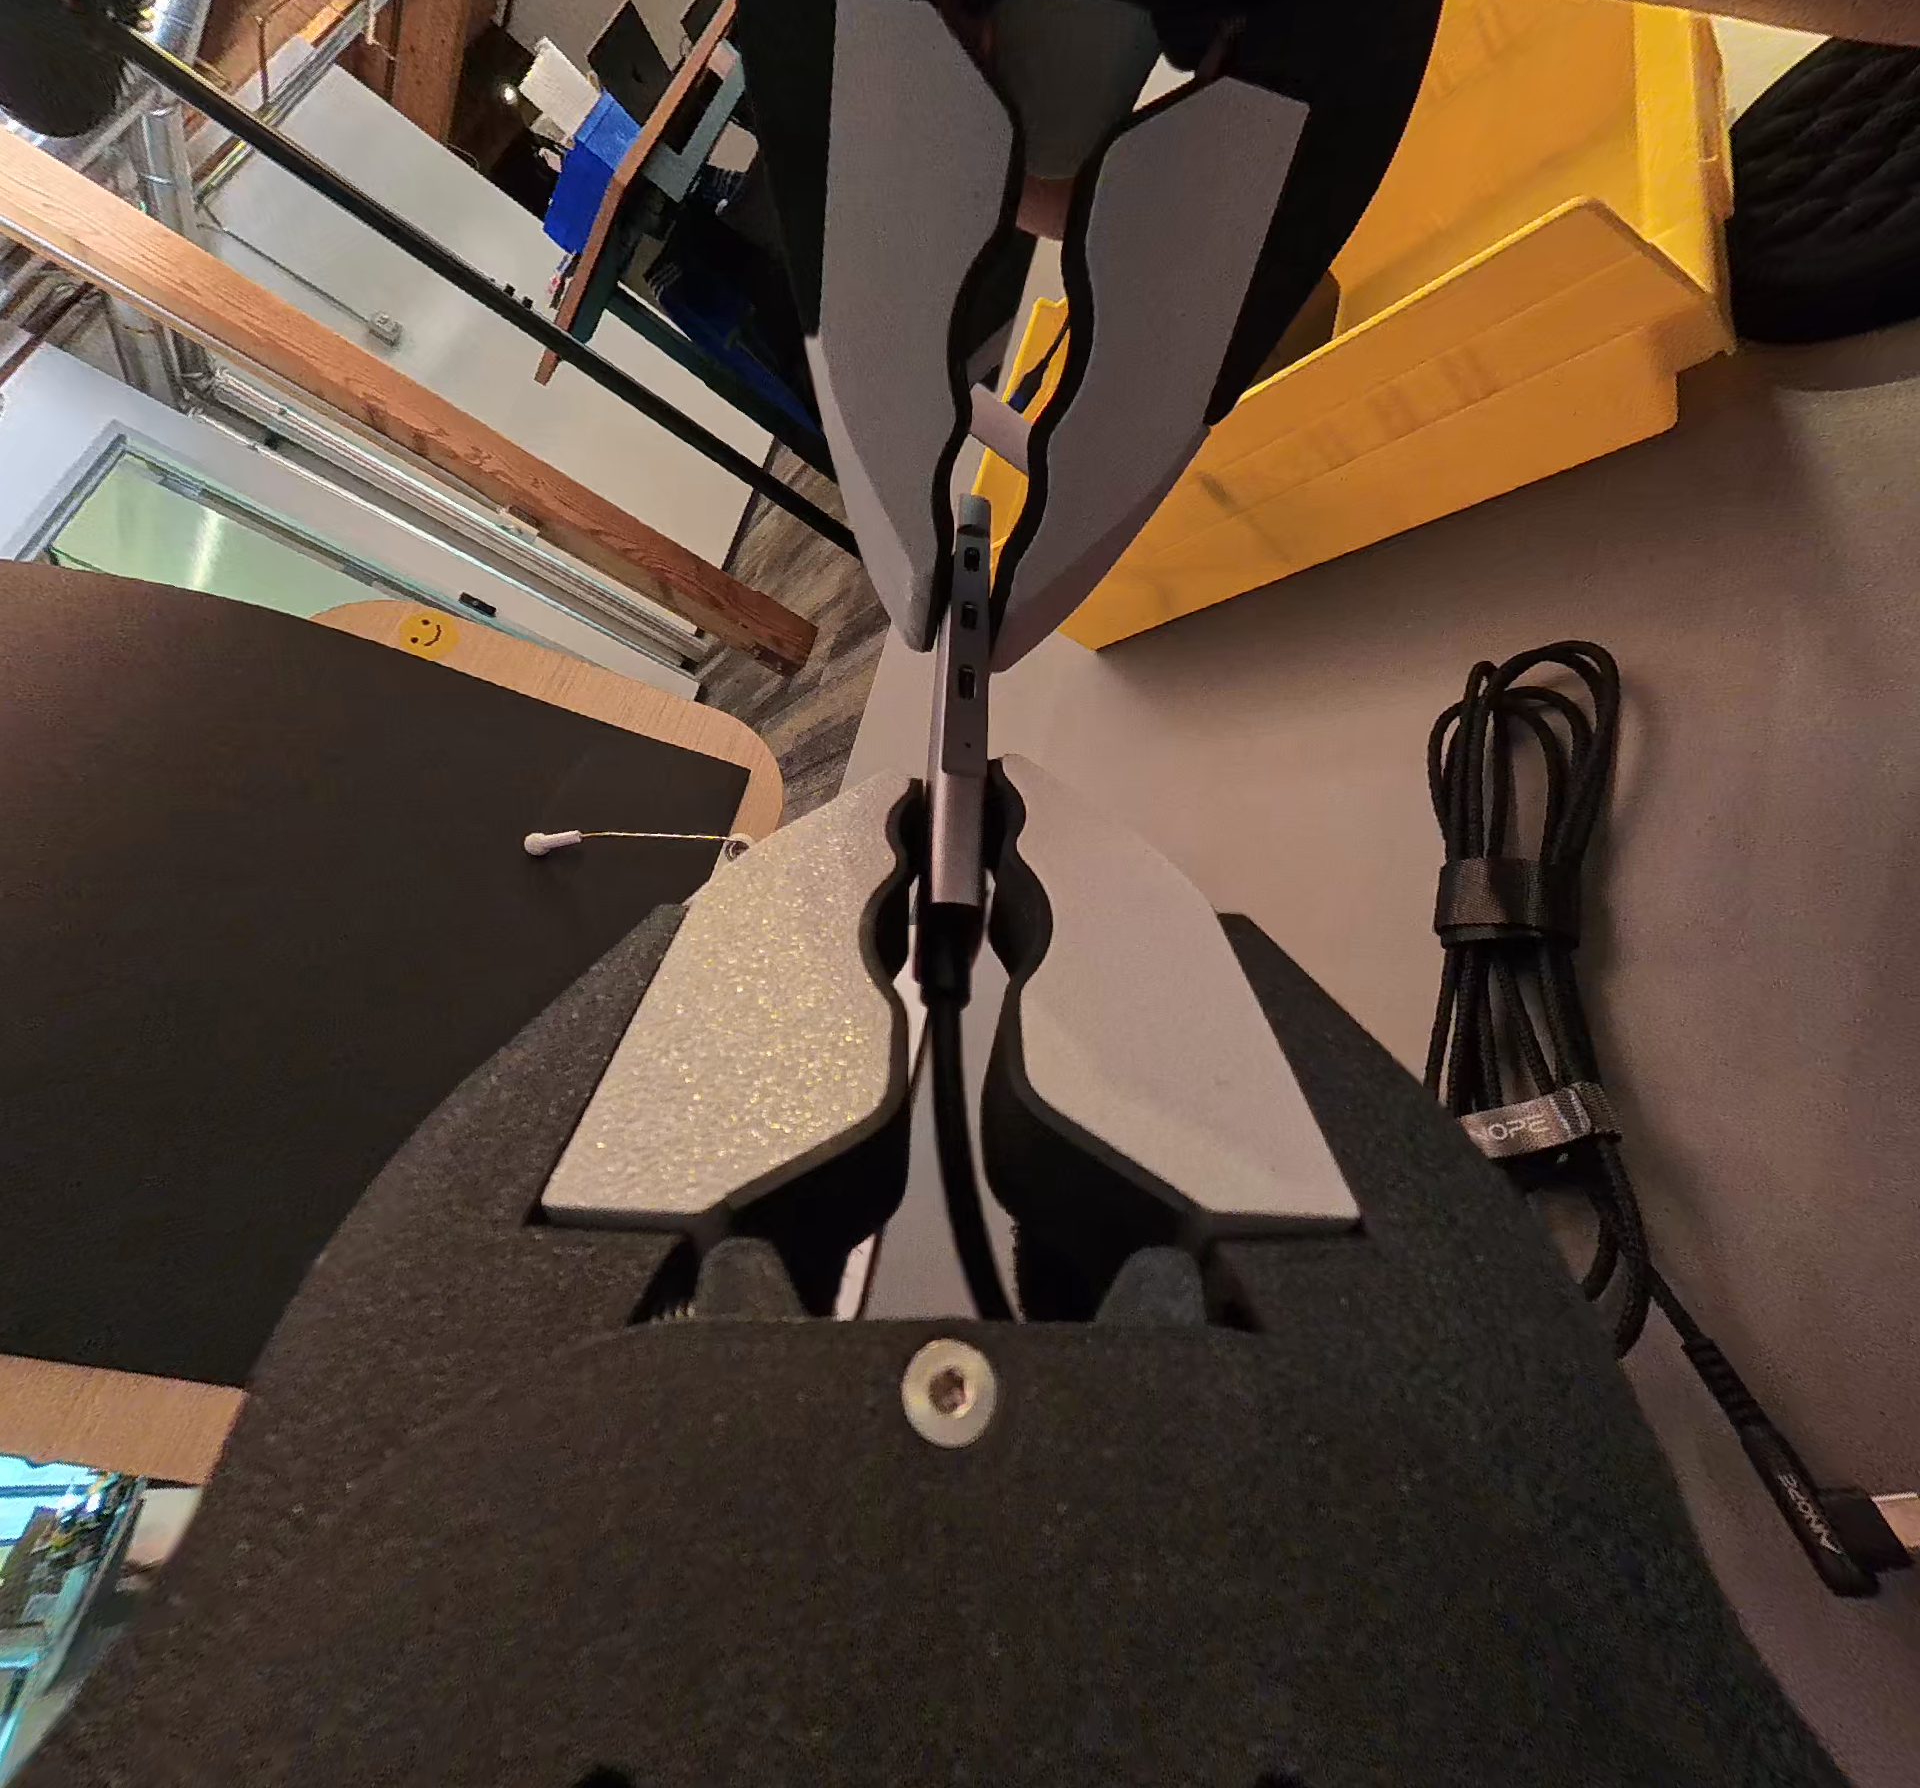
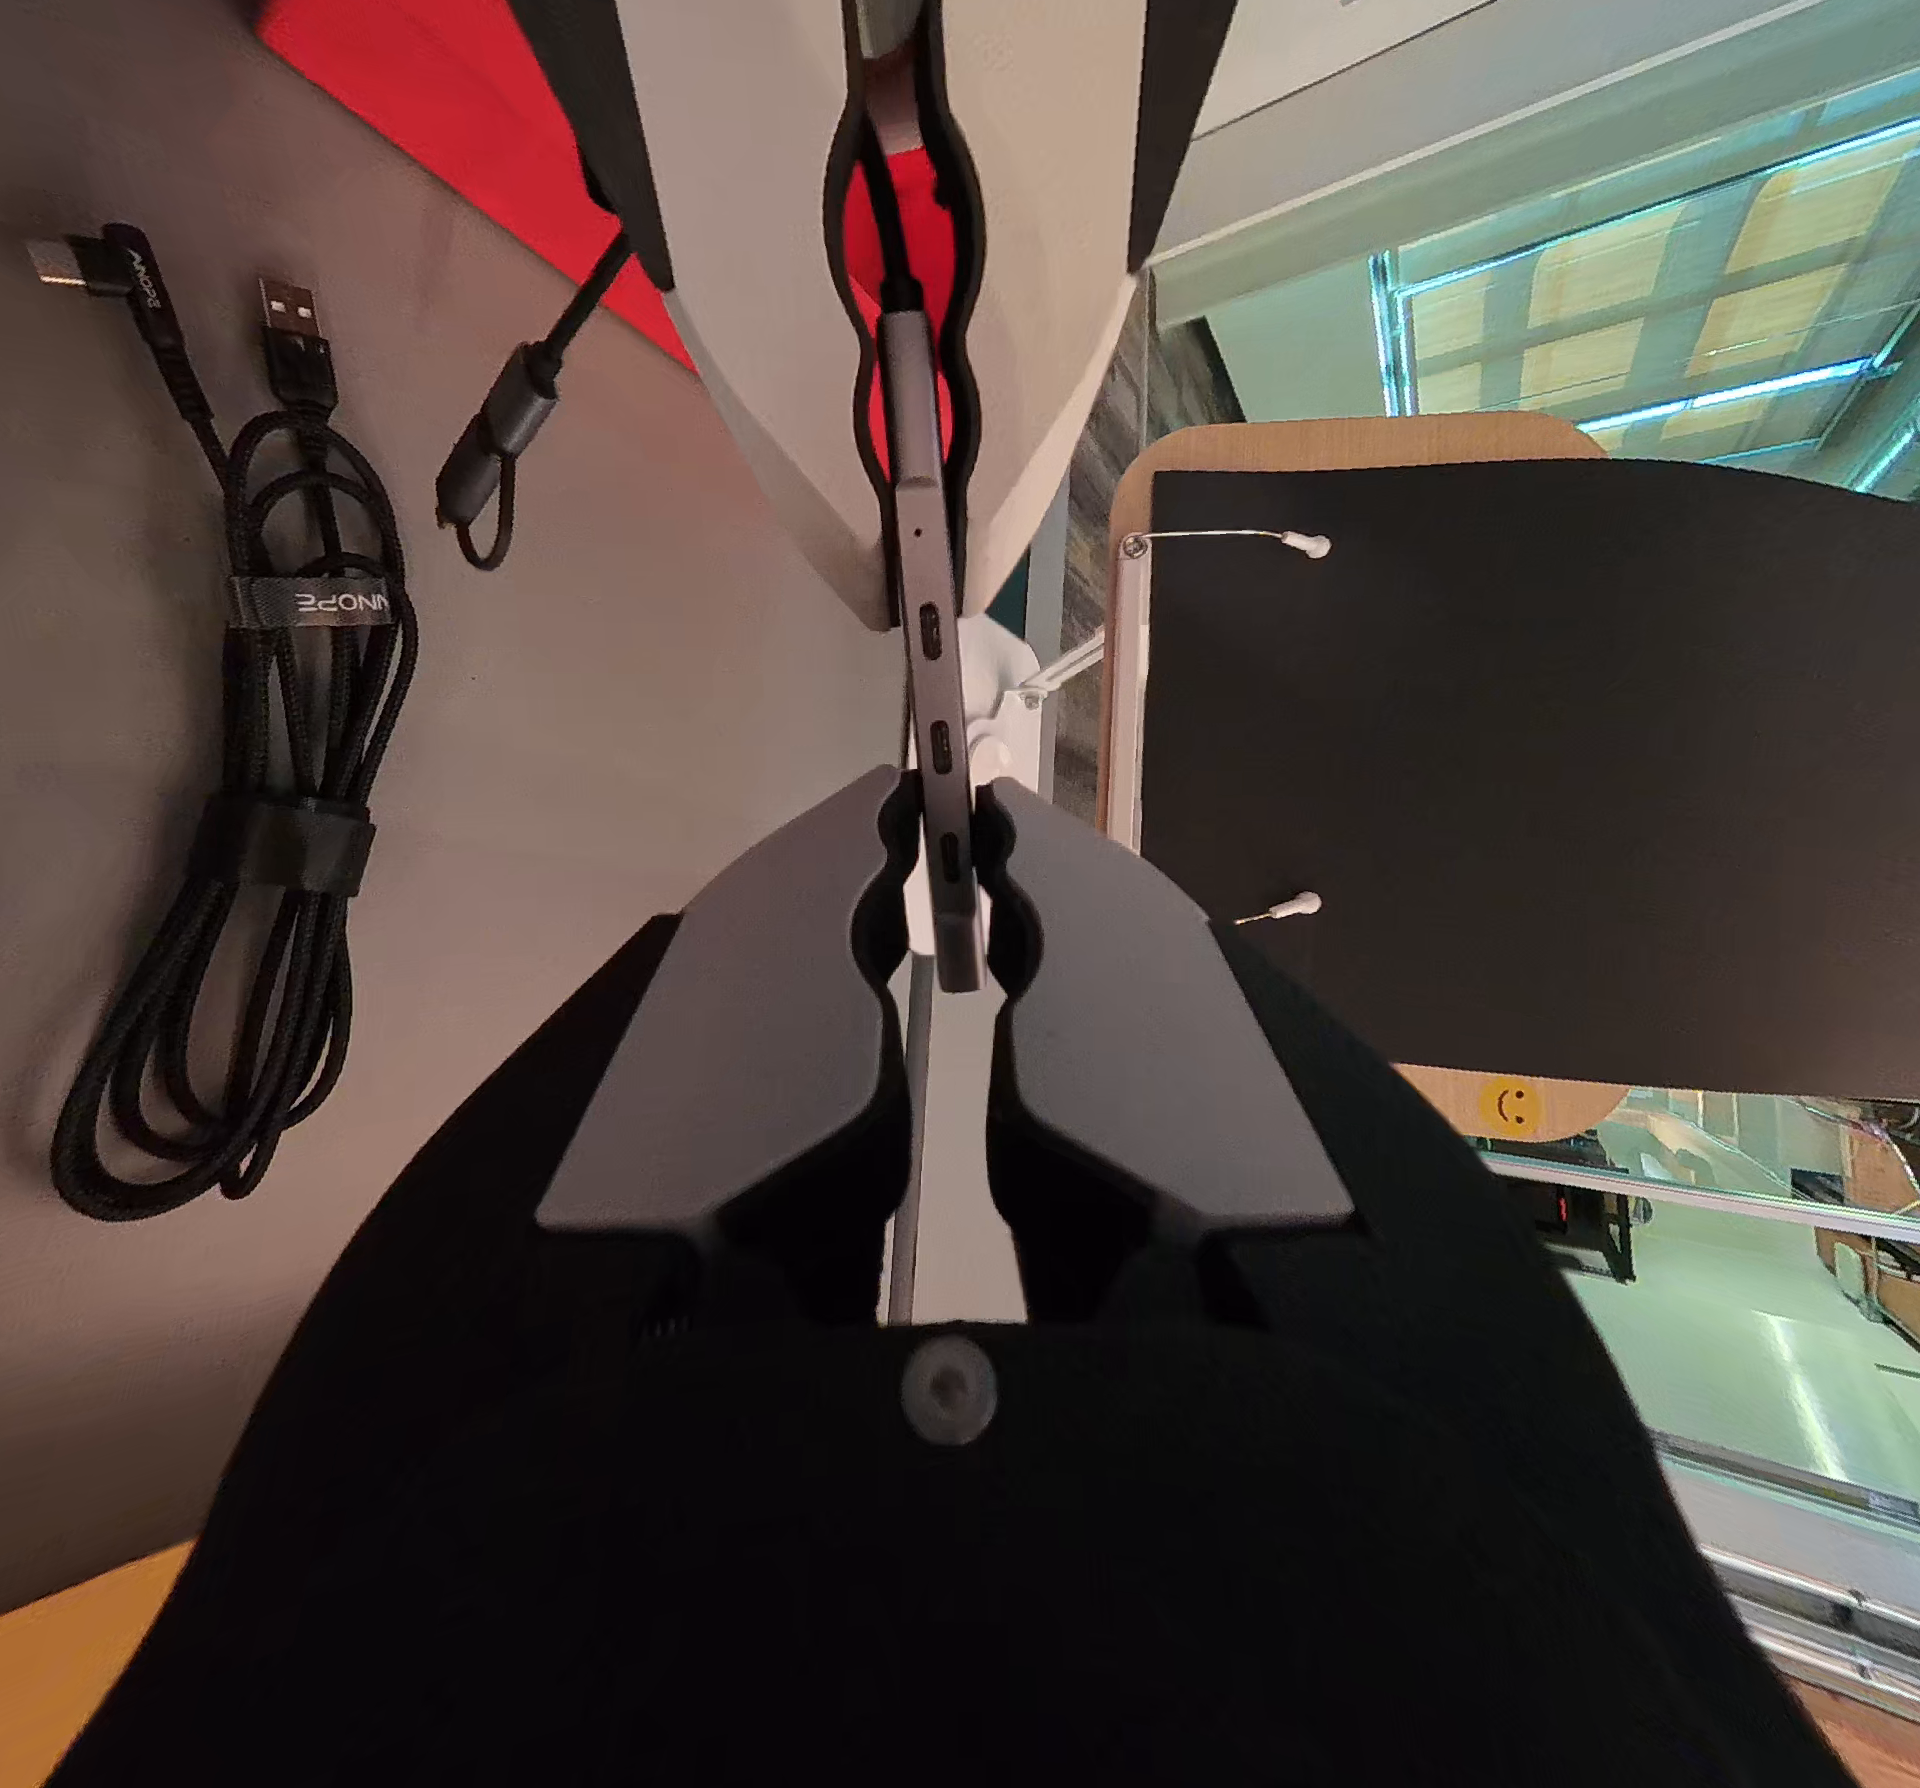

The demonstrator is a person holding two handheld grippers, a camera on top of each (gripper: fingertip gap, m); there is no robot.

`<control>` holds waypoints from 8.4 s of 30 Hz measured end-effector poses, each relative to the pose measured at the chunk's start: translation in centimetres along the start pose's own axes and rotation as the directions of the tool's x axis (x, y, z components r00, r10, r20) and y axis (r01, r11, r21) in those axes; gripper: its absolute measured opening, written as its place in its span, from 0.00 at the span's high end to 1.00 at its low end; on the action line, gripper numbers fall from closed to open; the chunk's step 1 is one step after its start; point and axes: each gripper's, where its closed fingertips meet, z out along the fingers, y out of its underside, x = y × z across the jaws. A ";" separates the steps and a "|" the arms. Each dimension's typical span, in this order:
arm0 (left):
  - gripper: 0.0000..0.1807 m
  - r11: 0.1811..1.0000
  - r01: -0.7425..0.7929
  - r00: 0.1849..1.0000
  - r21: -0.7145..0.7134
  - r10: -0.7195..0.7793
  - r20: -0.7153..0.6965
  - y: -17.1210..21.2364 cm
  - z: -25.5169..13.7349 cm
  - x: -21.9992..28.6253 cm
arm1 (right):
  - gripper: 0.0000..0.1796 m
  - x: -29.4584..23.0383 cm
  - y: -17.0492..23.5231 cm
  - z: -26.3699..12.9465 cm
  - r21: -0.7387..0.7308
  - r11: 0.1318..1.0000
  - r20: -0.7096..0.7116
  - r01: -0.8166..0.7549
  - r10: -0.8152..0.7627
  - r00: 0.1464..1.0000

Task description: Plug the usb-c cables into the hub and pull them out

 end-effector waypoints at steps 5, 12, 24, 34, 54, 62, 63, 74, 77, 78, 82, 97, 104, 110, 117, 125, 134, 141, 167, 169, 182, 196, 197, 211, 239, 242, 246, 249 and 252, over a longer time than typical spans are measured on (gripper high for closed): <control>0.95 0.998 0.062 0.997 -0.032 -0.060 0.041 0.3 -0.8 -1.6 | 0.81 2.9 -1.2 -0.3 0.151 0.988 -0.208 -0.010 0.042 0.977; 0.95 0.988 0.105 0.973 -0.111 -0.079 0.215 2.6 -5.5 -6.2 | 0.93 -3.3 -8.2 -1.3 0.540 0.795 0.306 -0.276 0.120 0.944; 0.95 0.981 0.168 0.944 -0.094 -0.132 0.302 3.8 -9.4 -8.6 | 0.88 -16.9 -8.3 7.9 0.018 0.782 0.876 -0.623 0.288 0.387; 0.95 0.974 0.226 0.940 -0.010 -0.215 0.265 3.9 -10.6 -8.7 | 0.83 -16.7 -8.1 8.0 -0.154 0.823 0.978 -0.547 0.204 0.032; 0.95 0.966 0.246 0.929 0.075 -0.257 0.265 3.2 -11.8 -9.3 | 0.85 -19.4 -7.6 9.8 -0.196 0.899 0.978 -0.391 0.150 -0.147; 0.95 0.963 0.255 0.923 0.091 -0.270 0.274 3.2 -12.2 -9.5 | 0.87 -19.7 -7.7 9.7 -0.115 0.934 0.993 -0.337 0.106 -0.045; 0.95 0.963 0.253 0.923 0.089 -0.268 0.275 3.2 -12.2 -9.6 | 0.87 -19.6 -7.9 9.6 -0.104 0.935 0.995 -0.338 0.096 -0.039; 0.95 0.965 0.252 0.926 0.078 -0.264 0.270 3.1 -12.1 -9.4 | 0.89 -20.2 -8.4 9.4 -0.048 0.966 0.998 -0.255 0.054 0.016; 0.95 0.965 0.252 0.926 0.071 -0.261 0.272 3.2 -12.0 -9.4 | 0.89 -20.5 -8.4 9.5 -0.020 0.969 0.998 -0.245 0.033 0.048; 0.95 0.965 0.252 0.926 0.069 -0.262 0.273 3.3 -12.1 -9.4 | 0.89 -20.7 -8.3 9.6 -0.024 0.972 0.998 -0.234 0.038 0.055; 0.95 0.963 0.260 0.922 0.074 -0.271 0.276 3.5 -12.2 -9.5 | 0.89 -21.0 -8.5 9.7 -0.023 0.970 0.997 -0.242 0.039 0.060; 0.95 0.961 0.266 0.920 0.079 -0.277 0.276 3.6 -12.2 -9.6 | 0.92 -21.3 -8.2 9.0 0.002 0.981 0.999 -0.196 0.007 0.045; 0.95 0.961 0.264 0.921 0.080 -0.276 0.277 3.6 -12.1 -9.6 | 0.94 -18.4 -7.3 10.3 0.043 0.971 0.963 -0.235 0.022 0.268; 0.95 0.962 0.263 0.921 0.075 -0.274 0.278 3.7 -11.8 -9.5 | 0.95 -13.8 -5.2 12.1 0.065 0.966 0.732 -0.249 0.124 0.670; 0.95 0.964 0.255 0.925 0.073 -0.265 0.272 3.3 -11.3 -9.3 | 0.95 -15.3 -1.2 11.6 -0.066 0.997 0.499 0.049 -0.009 0.866; 0.95 0.968 0.241 0.932 0.063 -0.249 0.264 3.0 -10.9 -9.0 | 0.95 -16.4 -0.4 11.3 -0.107 0.992 0.519 -0.060 0.107 0.848; 0.95 0.973 0.229 0.942 0.036 -0.230 0.244 3.1 -9.8 -8.5 | 0.94 -16.5 -0.2 11.2 -0.139 0.988 0.517 -0.062 0.126 0.847; 0.95 0.972 0.230 0.942 0.052 -0.236 0.238 2.7 -9.9 -8.5 | 0.92 -16.6 0.1 11.4 -0.143 0.988 0.506 -0.049 0.116 0.855; 0.95 0.976 0.218 0.953 0.023 -0.218 0.211 2.7 -8.7 -7.8 | 0.89 -16.6 1.2 12.3 -0.285 0.913 0.707 -0.291 0.405 0.579; 0.95 0.976 0.217 0.953 0.021 -0.216 0.210 2.7 -8.6 -7.8 | 0.89 -16.7 1.3 12.3 -0.322 0.892 0.716 -0.316 0.448 0.535; 0.95 0.978 0.208 0.956 0.013 -0.206 0.209 2.7 -8.3 -7.6 | 0.89 -16.6 1.2 12.4 -0.368 0.834 0.728 -0.411 0.533 0.431; 0.95 0.982 0.187 0.961 0.004 -0.184 0.208 2.4 -8.1 -7.4 | 0.92 -16.9 0.5 11.7 -0.338 0.845 0.772 -0.415 0.501 0.392; 0.95 0.983 0.185 0.961 0.006 -0.182 0.209 2.3 -8.1 -7.4 | 0.93 -16.9 0.6 11.5 -0.323 0.862 0.772 -0.390 0.478 0.418; 0.95 0.982 0.187 0.954 0.025 -0.188 0.234 2.2 -8.9 -7.9 | 0.93 -14.4 1.6 14.1 -0.127 0.979 0.276 0.157 -0.117 0.954; 0.95 0.980 0.192 0.949 0.044 -0.197 0.248 1.8 -9.4 -8.2 | 0.89 -16.7 0.3 10.9 -0.228 0.926 0.116 -0.301 0.333 0.936; 0.95 0.980 0.193 0.949 0.044 -0.198 0.245 1.8 -9.4 -8.2 | 0.90 -16.9 0.4 10.8 -0.214 0.886 0.164 -0.412 0.449 0.879; 0.95 0.981 0.190 0.951 0.039 -0.194 0.240 1.7 -9.3 -8.1 | 0.82 -16.7 0.8 10.5 -0.211 0.862 0.225 -0.462 0.503 0.835; 0.95 0.981 0.188 0.952 0.039 -0.192 0.239 1.7 -9.2 -8.0 | 0.80 -16.0 0.7 9.7 -0.182 0.848 0.309 -0.498 0.530 0.789; 0.95 0.982 0.187 0.952 0.038 -0.191 0.239 1.7 -9.2 -8.1 | 0.82 -15.0 -0.3 8.8 -0.143 0.790 0.477 -0.597 0.583 0.657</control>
